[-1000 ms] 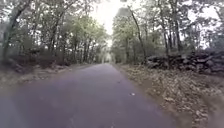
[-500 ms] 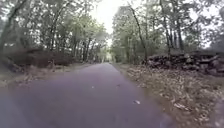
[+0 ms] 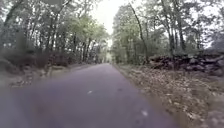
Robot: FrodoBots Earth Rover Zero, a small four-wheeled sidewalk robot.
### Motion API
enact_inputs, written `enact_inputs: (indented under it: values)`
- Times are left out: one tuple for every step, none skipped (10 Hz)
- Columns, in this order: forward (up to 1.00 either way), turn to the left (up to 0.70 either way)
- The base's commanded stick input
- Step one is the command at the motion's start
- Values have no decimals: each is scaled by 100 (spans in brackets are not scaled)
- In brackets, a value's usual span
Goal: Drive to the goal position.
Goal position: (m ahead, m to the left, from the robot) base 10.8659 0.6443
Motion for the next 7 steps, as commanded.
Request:
enact_inputs:
  values:
    - [70, 0]
    - [70, 0]
    - [70, 0]
    - [70, 0]
    - [70, 0]
    - [70, 4]
    - [70, 13]
